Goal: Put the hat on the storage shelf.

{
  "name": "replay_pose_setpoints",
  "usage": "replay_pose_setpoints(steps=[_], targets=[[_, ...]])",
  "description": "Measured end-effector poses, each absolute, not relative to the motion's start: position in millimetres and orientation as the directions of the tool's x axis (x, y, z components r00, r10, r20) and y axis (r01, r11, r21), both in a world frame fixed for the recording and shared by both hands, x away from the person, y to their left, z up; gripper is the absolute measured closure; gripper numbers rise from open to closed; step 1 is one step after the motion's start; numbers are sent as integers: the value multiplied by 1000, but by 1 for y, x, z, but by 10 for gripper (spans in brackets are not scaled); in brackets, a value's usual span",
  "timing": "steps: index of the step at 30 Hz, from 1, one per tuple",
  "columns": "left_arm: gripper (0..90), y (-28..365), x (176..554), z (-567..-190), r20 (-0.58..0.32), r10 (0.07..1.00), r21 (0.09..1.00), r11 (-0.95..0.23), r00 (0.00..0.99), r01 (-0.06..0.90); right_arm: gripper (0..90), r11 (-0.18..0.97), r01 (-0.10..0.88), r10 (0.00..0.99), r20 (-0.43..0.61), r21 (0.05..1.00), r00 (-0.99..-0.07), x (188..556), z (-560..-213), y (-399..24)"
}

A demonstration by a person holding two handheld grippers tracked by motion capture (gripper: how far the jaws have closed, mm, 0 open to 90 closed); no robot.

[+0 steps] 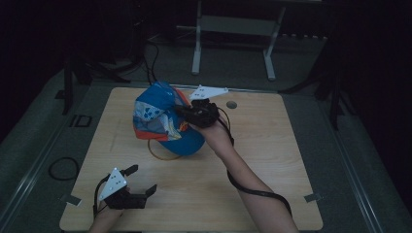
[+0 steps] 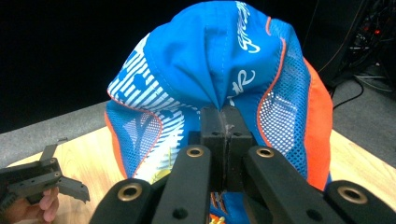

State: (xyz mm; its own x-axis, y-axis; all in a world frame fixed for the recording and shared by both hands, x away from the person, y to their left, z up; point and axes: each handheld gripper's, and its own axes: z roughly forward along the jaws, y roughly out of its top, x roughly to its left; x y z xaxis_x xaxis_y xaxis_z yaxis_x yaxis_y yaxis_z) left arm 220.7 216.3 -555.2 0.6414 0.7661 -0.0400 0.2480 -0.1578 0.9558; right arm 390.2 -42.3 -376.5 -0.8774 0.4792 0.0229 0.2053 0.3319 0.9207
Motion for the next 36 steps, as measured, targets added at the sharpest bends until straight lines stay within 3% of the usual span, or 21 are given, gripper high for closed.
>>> replay_pose_setpoints(steps=[15,29,36], targets=[[29,215,220,-557,-48,758,955,-157,651,253,745,300,195,491,24,934,-871,382,-385,-54],[29,214,222,-558,-57,757,954,-152,651,260,720,279,221,507,52,935,-860,382,-394,-71],[29,214,221,-559,-48,756,954,-159,653,255,481,267,184,497,28,946,-867,371,-390,-76]])
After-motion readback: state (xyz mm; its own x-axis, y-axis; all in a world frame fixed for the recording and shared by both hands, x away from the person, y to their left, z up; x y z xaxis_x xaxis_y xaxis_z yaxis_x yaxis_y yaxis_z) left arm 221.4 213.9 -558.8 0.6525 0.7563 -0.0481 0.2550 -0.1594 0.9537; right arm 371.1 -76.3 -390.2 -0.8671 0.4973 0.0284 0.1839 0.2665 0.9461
